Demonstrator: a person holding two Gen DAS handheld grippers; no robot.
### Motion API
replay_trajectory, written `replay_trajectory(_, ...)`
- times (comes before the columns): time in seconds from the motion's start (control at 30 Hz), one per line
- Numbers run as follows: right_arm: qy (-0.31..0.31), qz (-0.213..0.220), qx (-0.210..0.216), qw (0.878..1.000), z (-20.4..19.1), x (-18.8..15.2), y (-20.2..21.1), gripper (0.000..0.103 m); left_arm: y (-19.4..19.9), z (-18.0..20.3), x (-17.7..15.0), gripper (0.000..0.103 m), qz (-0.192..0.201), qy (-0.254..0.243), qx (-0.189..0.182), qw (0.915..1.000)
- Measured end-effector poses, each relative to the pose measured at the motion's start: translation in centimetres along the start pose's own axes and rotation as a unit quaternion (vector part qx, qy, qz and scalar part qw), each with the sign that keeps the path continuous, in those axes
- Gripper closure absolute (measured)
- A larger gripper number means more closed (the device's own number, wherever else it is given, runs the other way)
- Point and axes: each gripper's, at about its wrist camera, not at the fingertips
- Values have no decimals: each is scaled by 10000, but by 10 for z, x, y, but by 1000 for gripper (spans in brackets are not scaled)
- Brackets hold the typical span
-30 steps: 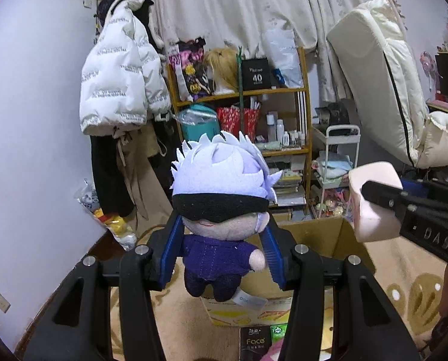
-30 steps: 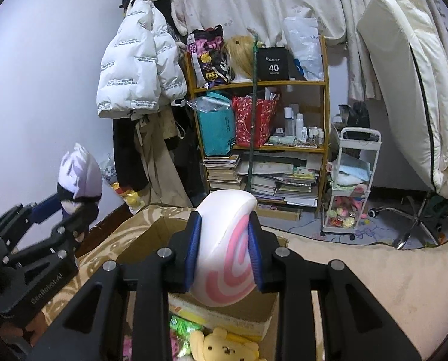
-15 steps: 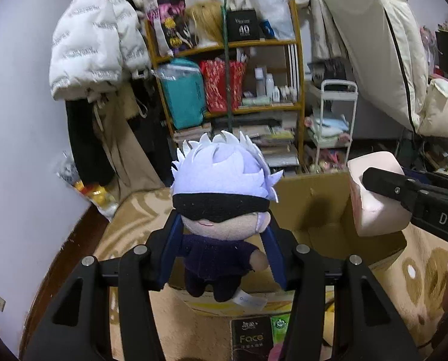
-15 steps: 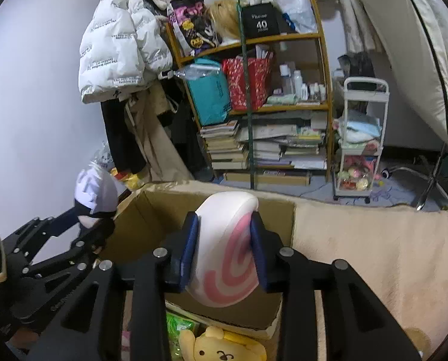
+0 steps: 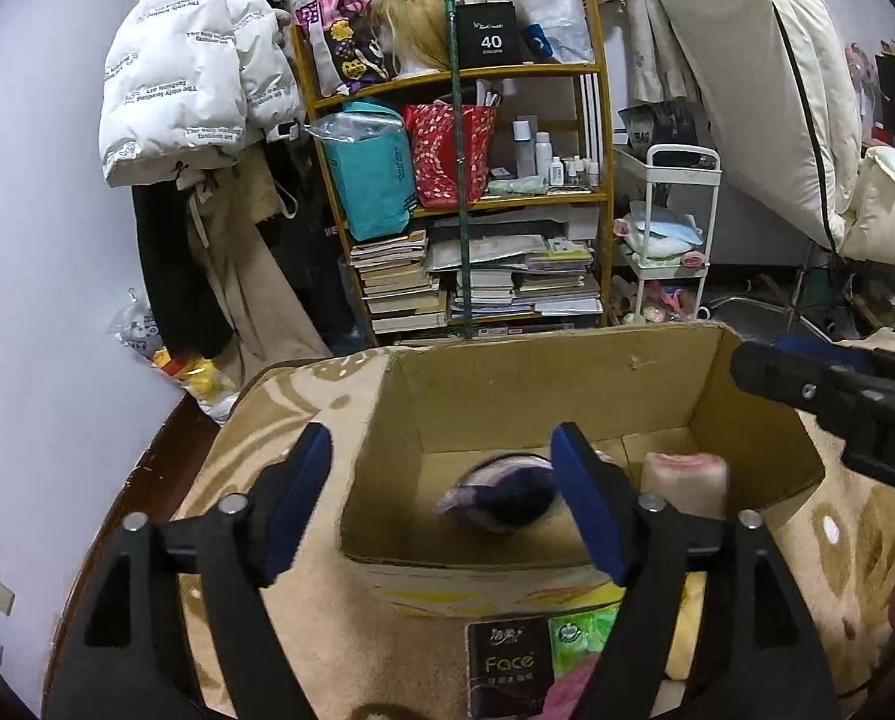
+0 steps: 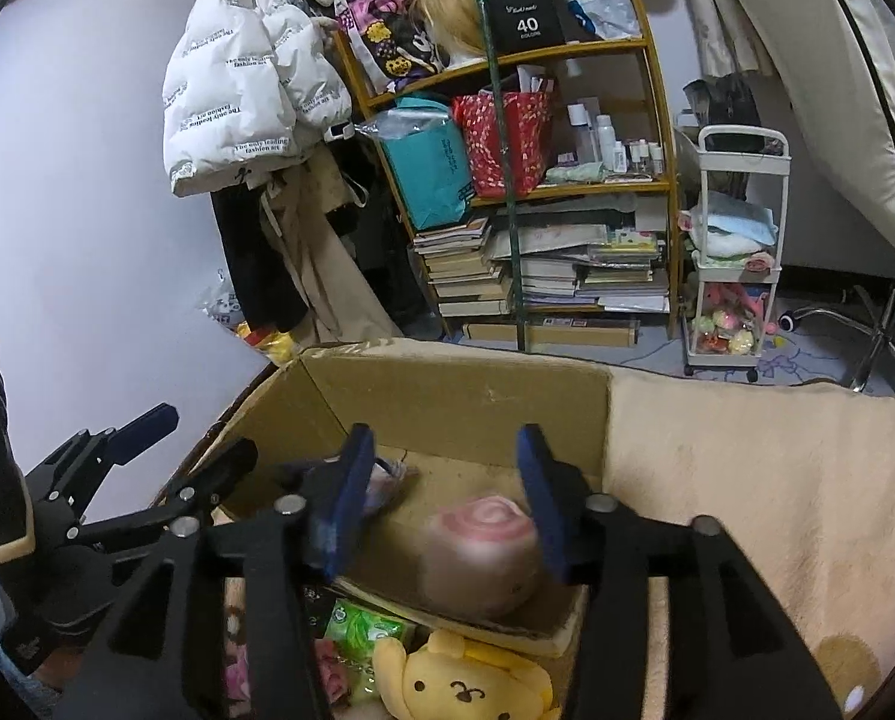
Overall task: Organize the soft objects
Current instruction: 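Open both tools to release the plushes inside the box and withdraw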
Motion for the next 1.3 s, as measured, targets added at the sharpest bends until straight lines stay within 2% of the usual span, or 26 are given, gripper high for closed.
replay_trajectory(0.07,-19,14,-6,10000,0,0,4,46,3,-2,-1,21,-25,12,6,10000)
replay_trajectory(0.2,-18,22,-29,10000,-2,-1,13,34,11,-7,0,18,-69,43,78,9999)
replay_trajectory(0.33,-6,26,-61,10000,-5,-2,24,31,25,-12,-1,11,-18,32,228,9997)
replay_trajectory(0.6,-62,102,-105,9999,-11,-5,57,5,63,-18,-7,8,10,95,197,9998)
replay_trajectory(0.77,-14,69,-161,9998,-17,-12,79,0,88,-19,-17,7,-59,118,157,9998)
replay_trajectory(1.03,139,42,-158,9998,-31,-27,108,0,125,-21,-34,6,-146,173,202,9995)
replay_trajectory(1.3,227,-85,-193,9995,-40,-45,126,0,145,-26,-44,6,-249,214,283,9991)
Point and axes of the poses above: each gripper's, at about its wrist camera, not at the fingertips, and y roughly against the way its jaws point, z to its right, x to its top, and after that the axes turned 8 degrees about z, right-handed
